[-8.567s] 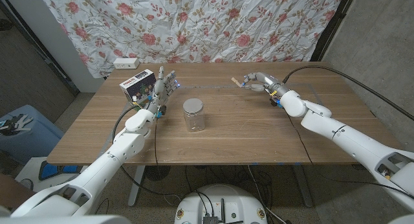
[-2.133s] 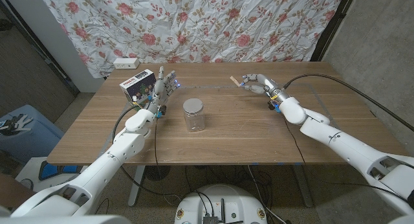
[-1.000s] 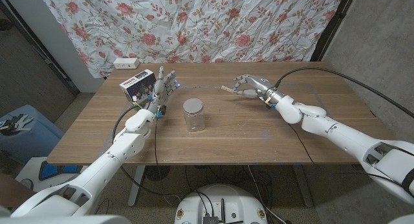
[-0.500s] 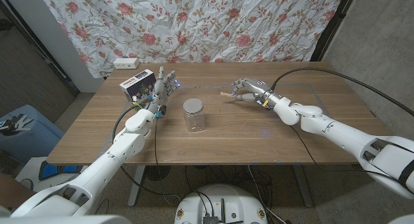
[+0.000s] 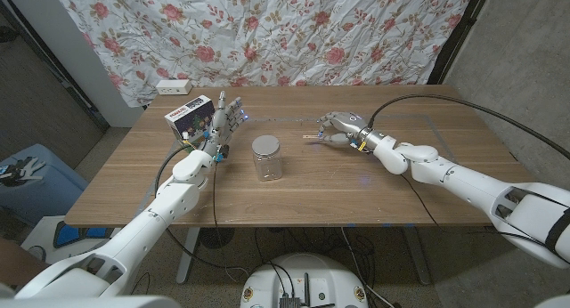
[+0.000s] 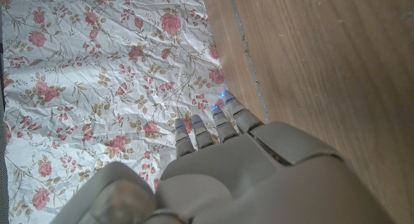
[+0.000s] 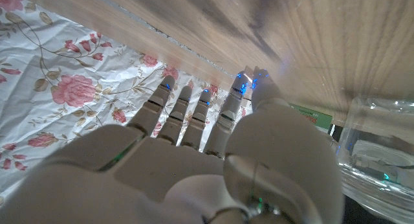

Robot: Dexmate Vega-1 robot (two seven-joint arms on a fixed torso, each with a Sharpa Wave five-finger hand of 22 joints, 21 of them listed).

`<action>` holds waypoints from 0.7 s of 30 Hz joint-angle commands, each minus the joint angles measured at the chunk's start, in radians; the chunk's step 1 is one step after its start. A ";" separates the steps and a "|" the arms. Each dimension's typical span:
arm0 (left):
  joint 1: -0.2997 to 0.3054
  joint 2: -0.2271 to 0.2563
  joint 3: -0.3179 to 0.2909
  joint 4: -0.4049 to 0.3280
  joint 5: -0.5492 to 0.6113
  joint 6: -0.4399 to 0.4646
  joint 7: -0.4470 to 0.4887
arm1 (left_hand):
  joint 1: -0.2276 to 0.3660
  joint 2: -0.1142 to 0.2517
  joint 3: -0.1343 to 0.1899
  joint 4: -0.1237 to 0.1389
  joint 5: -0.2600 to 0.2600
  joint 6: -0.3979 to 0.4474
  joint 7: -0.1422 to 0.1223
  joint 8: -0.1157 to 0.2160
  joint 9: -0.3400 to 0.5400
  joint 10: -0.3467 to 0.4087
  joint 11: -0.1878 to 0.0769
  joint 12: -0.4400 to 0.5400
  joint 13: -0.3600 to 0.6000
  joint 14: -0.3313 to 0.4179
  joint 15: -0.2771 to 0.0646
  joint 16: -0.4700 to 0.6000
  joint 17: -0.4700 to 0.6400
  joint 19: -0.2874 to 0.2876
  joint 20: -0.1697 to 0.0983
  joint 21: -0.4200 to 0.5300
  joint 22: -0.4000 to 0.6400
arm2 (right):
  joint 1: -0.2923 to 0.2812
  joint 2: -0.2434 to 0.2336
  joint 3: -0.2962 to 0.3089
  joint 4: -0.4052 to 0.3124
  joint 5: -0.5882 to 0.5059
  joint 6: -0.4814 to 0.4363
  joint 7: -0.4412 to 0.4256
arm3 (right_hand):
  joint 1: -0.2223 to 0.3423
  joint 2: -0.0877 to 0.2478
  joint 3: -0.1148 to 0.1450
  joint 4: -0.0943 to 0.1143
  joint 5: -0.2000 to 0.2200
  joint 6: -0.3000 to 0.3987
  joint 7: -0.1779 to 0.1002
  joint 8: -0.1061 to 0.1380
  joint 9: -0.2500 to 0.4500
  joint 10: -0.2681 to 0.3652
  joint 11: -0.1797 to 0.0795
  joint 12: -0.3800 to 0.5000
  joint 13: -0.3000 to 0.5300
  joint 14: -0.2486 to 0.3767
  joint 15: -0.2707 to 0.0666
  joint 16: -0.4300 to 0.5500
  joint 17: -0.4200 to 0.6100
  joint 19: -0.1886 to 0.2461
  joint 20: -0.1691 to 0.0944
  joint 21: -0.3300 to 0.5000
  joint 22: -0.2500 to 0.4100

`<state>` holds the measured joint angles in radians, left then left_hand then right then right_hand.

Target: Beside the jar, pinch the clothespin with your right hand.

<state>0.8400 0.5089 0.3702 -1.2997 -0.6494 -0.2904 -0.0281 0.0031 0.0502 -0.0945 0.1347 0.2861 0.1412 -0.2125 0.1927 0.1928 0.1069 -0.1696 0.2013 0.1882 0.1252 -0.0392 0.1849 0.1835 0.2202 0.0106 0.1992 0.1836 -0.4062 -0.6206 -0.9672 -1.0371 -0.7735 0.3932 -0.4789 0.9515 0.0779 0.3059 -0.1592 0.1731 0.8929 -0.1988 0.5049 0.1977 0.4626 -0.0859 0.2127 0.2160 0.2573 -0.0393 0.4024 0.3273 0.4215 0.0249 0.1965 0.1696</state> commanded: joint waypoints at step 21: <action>0.000 0.001 0.000 0.000 -0.001 0.000 -0.002 | 0.001 0.011 0.000 0.006 0.004 0.000 -0.009 0.006 0.005 0.002 -0.005 0.006 0.002 0.008 -0.006 0.005 0.004 0.007 -0.001 0.007 0.002 | 0.041 0.022 -0.100 0.049 -0.064 -0.070 -0.049 | 0.008 -0.001 -0.012 0.002 0.004 -0.007 -0.007 -0.011 0.002 -0.002 0.003 0.006 0.006 0.007 -0.066 0.005 0.004 0.005 0.006 -0.001 0.002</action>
<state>0.8400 0.5090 0.3701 -1.2996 -0.6493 -0.2905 -0.0281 0.0031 0.0502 -0.0945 0.1347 0.2861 0.1412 -0.2125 0.1927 0.1928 0.1069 -0.1695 0.2013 0.1882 0.1252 -0.0392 0.1849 0.1835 0.2202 0.0106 0.1992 0.1836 -0.3721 -0.6024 -1.0464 -0.9949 -0.8346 0.3407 -0.5191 0.9515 0.0779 0.2994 -0.1573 0.1731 0.8892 -0.2022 0.4985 0.1972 0.4626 -0.0858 0.2127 0.2211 0.2573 -0.0393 0.4024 0.3272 0.4214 0.0250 0.1965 0.1696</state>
